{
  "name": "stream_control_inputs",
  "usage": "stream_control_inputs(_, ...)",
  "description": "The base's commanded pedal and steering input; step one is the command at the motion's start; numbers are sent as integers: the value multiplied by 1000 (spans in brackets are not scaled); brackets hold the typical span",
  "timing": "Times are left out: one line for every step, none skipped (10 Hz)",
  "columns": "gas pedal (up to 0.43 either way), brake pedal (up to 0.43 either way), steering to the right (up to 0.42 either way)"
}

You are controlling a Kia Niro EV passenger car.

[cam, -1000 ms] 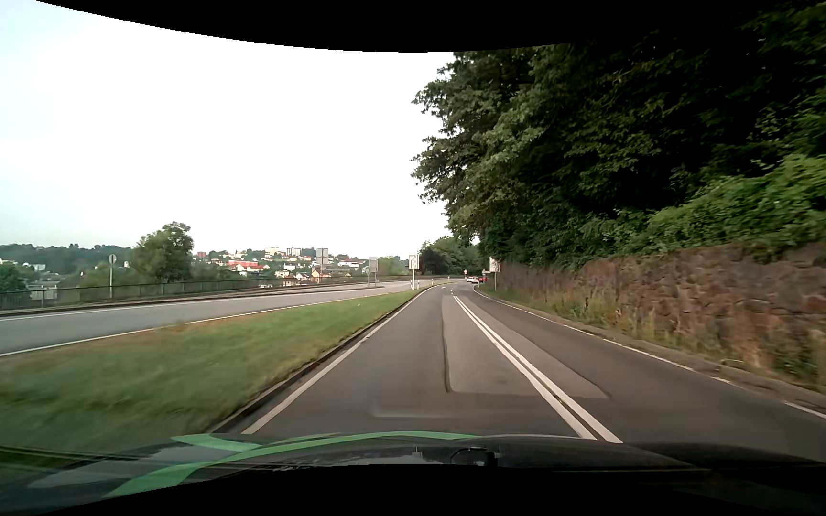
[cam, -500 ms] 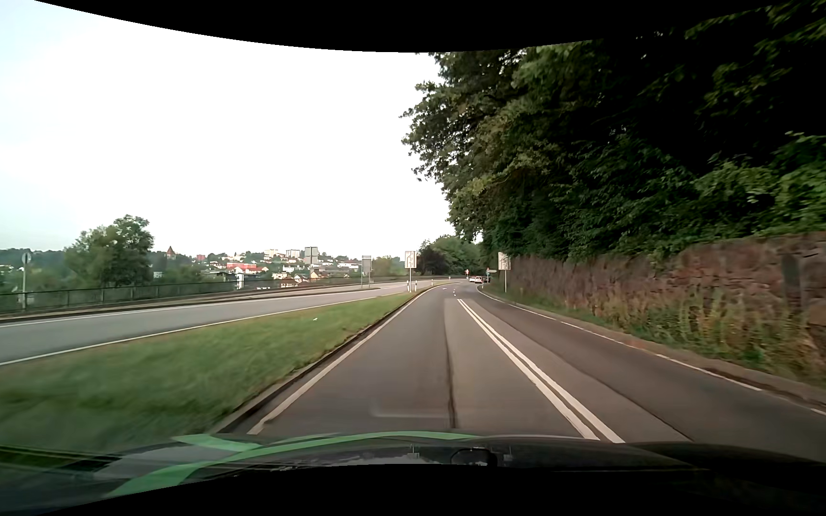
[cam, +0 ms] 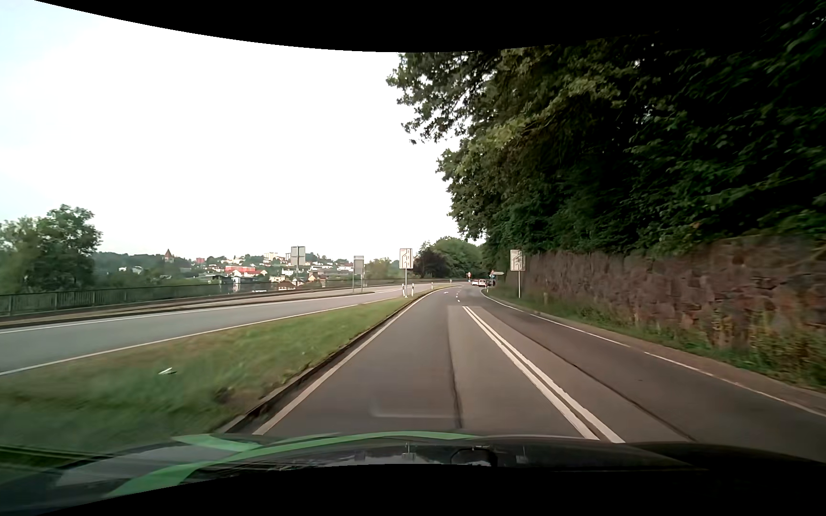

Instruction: Follow the waypoints while adhering to traffic rules and regulations

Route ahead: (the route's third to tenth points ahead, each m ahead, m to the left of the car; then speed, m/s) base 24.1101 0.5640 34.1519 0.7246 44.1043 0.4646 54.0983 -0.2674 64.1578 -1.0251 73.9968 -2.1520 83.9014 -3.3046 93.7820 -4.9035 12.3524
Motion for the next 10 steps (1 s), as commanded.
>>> stream_control_inputs(98,0,-2)
stream_control_inputs(98,0,-1)
stream_control_inputs(98,0,-2)
stream_control_inputs(98,0,-2)
stream_control_inputs(98,0,-2)
stream_control_inputs(98,0,-1)
stream_control_inputs(98,0,-1)
stream_control_inputs(98,0,-1)
stream_control_inputs(87,0,-1)
stream_control_inputs(87,0,-1)
